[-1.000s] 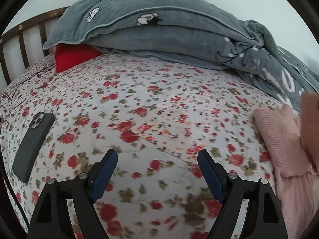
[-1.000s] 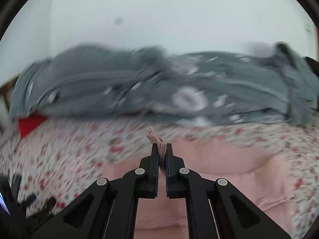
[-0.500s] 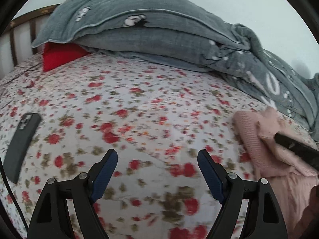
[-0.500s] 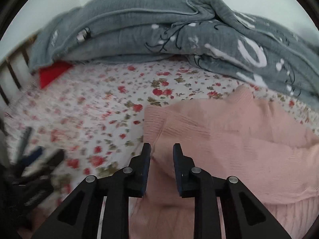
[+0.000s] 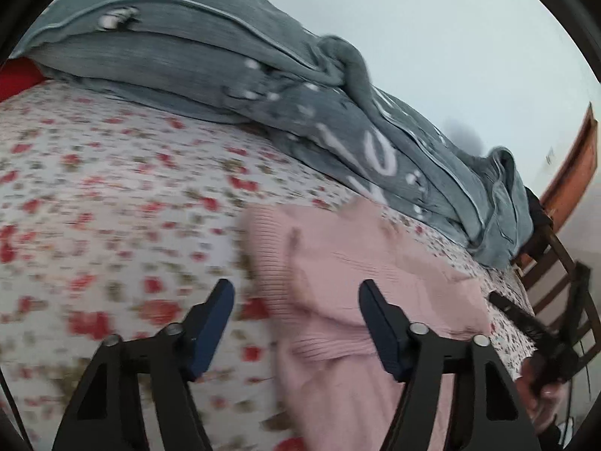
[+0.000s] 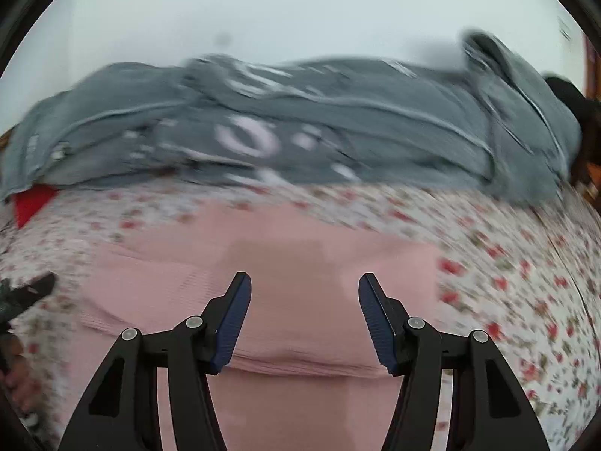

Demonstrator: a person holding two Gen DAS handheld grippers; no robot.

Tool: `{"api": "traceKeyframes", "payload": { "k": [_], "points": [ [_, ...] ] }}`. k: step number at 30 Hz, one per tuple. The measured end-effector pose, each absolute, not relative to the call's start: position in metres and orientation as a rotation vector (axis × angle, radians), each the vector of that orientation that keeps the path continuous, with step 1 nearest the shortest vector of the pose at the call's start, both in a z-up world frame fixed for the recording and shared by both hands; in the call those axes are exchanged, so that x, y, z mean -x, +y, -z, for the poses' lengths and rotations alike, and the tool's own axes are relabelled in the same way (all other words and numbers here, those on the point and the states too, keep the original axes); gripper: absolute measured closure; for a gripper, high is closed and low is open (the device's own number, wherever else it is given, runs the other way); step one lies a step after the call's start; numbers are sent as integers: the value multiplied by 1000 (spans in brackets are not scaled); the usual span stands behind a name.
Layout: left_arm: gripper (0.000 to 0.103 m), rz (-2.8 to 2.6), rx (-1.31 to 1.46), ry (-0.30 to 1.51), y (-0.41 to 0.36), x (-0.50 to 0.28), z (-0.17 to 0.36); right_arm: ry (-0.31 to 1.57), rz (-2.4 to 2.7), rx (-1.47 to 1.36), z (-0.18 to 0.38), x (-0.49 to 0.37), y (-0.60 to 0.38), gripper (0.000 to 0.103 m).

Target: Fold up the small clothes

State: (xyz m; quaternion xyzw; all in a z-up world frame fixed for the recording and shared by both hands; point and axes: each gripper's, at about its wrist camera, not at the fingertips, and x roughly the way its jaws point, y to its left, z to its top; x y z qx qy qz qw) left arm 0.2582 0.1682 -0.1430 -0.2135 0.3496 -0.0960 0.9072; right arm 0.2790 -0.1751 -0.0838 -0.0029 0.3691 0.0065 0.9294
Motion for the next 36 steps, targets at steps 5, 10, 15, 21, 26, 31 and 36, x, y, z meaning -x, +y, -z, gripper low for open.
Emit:
{"api": "traceKeyframes", "payload": {
  "k": [5,10,15,21,26,31,36],
  "points": [
    [76,156,412,755,144,-274,157,825,4,-125,119,-284,-232,44],
    [76,128,427,793,146,-278,164,772,-33,-237,127,-278,-245,44],
    [86,134,448,783,149,-275,165,776,-65,-134,129,-277,-228,44],
    [96,174,516,754,151,-266,163,768,-65,-71,130,-273,-217,44],
    [96,207,579,754,162,-255,160,753,-56,-132,129,-270,-229,44],
    [96,145,507,798,160,-255,169,777,-61,-165,133,-274,-234,44],
    [92,97,442,767,157,-252,159,793,-39,-109,134,-276,-226,44]
  ]
}}
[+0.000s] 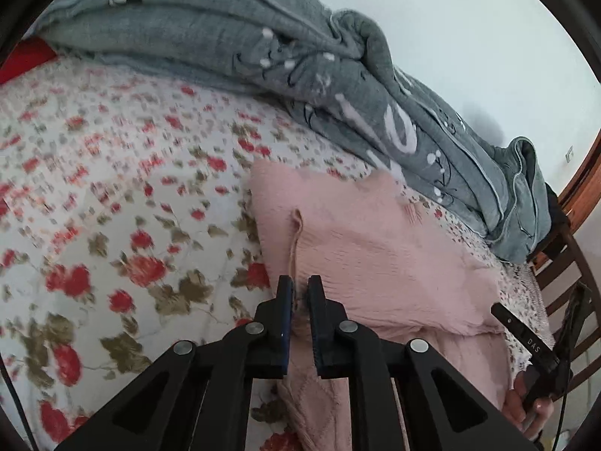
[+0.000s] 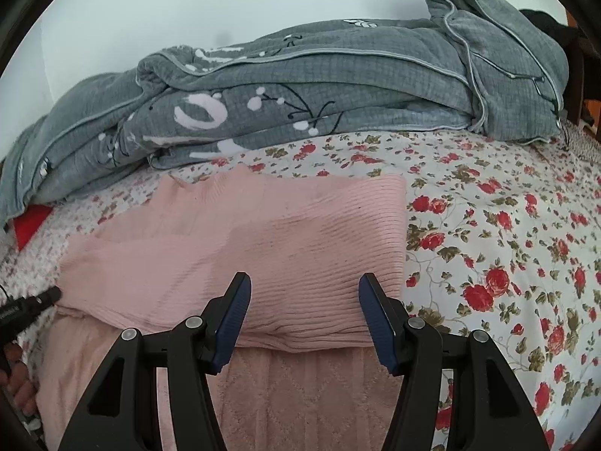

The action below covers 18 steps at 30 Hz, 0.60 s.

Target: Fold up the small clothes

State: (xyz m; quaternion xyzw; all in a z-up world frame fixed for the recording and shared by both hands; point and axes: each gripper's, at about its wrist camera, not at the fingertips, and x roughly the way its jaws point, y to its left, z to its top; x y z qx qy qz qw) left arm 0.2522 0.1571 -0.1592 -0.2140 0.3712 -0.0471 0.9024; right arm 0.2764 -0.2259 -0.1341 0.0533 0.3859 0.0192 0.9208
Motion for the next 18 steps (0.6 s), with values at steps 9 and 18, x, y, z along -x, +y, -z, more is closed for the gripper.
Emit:
{"api": "traceKeyframes", "payload": {
  "k": [9,18],
  "points": [
    [85,112,308,673,129,-258,137,821,-45,-26,137,-279,-212,32],
    [38,57,173,787,101,-278,162,837,-60,-12,139,-279,-210,28]
  ]
}}
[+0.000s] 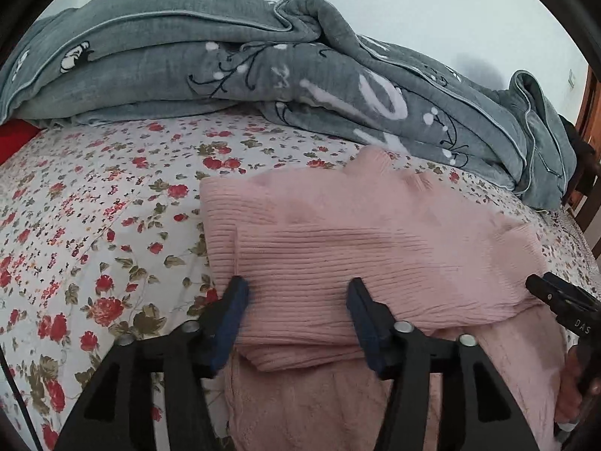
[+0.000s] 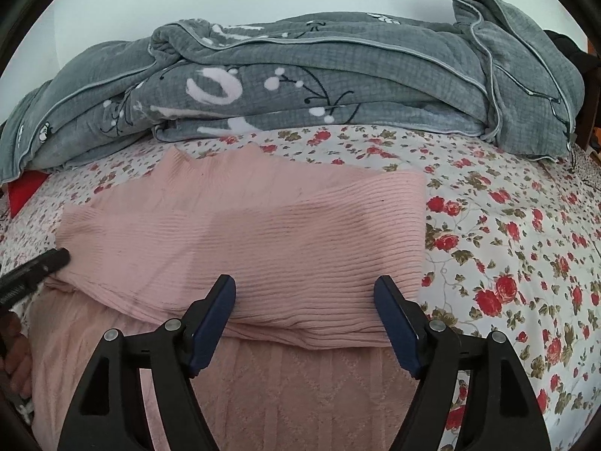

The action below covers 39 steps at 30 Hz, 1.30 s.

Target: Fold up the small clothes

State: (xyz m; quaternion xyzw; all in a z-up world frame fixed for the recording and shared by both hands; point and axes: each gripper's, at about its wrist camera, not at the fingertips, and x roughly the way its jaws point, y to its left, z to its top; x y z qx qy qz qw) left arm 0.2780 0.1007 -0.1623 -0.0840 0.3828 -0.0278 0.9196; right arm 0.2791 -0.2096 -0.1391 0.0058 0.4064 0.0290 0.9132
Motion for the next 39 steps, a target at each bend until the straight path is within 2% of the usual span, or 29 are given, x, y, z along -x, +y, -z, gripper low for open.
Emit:
{"api": "traceKeyframes", "payload": {
  "k": [1,2,6,10,39],
  "points": [
    [28,58,178,804,101,-279,165,838,-61,-12,139,-279,-209,27],
    [25,59,188,827,103,-281,169,840,-62,-12,140,-279,-209,27],
    [24,102,295,845,120,-280,175,846,-66,-8,140,-279,-208,24],
    [23,88,265,845,114,-278,175,854,-73,-1,142,-279,-206,22],
    [20,91,268,850,111,-281,175,855,-80,-4,142,-278,-206,22]
  ]
}}
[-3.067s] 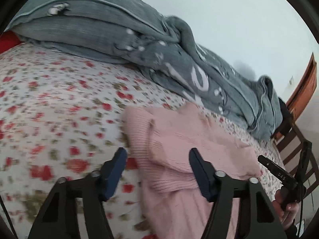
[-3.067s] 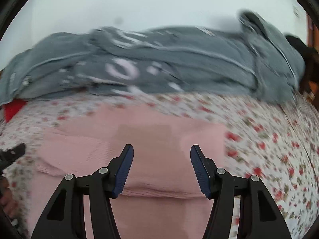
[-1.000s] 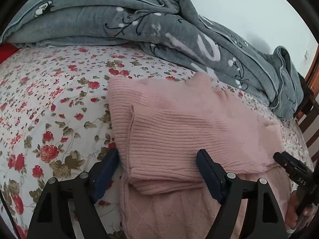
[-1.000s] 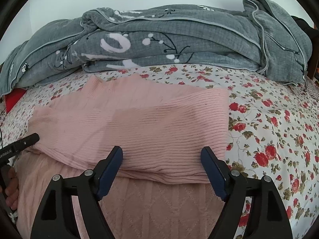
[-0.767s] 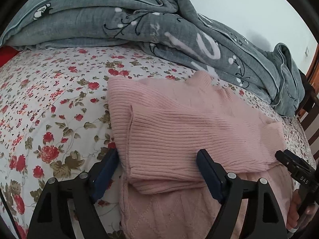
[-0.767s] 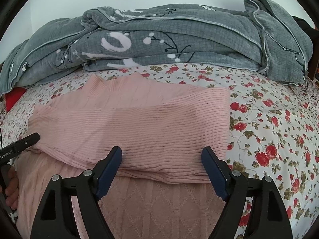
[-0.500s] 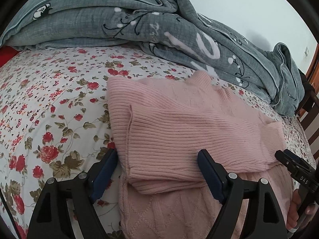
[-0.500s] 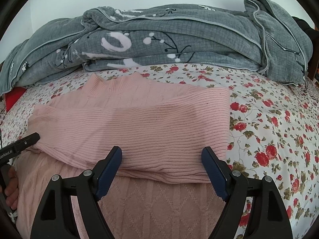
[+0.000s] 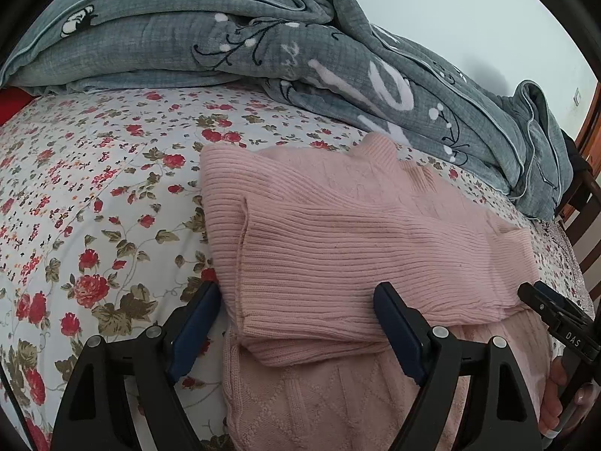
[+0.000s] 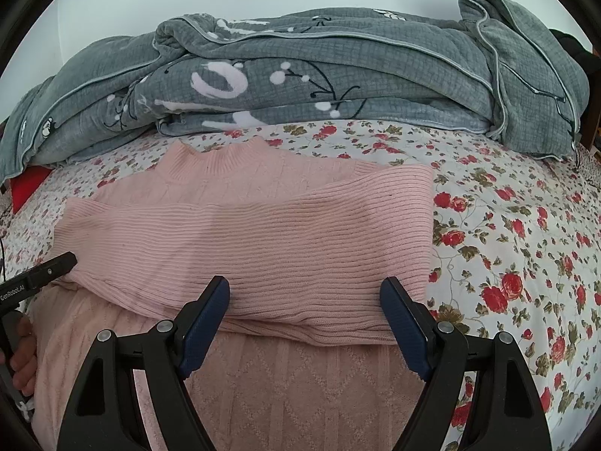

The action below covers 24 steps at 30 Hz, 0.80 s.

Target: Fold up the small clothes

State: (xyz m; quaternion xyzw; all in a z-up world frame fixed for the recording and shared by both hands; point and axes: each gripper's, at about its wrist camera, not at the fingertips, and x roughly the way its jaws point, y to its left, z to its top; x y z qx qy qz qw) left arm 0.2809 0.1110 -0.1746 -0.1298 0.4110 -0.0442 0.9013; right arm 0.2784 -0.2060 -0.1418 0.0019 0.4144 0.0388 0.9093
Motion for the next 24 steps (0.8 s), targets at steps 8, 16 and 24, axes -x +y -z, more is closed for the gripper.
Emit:
{"api": "traceKeyframes", "payload": {
  "k": [8,16,24],
  "points": [
    [19,93,262,851,111,-281,175,854,-81,-4,142,-278,-206,21],
    [23,124,289,807,116,-274,169,840,-70,17,139,-277,-203,22],
    [26,104,290,687,117,-253,149,804,-115,-54,134,-271,-213,22]
  ]
}}
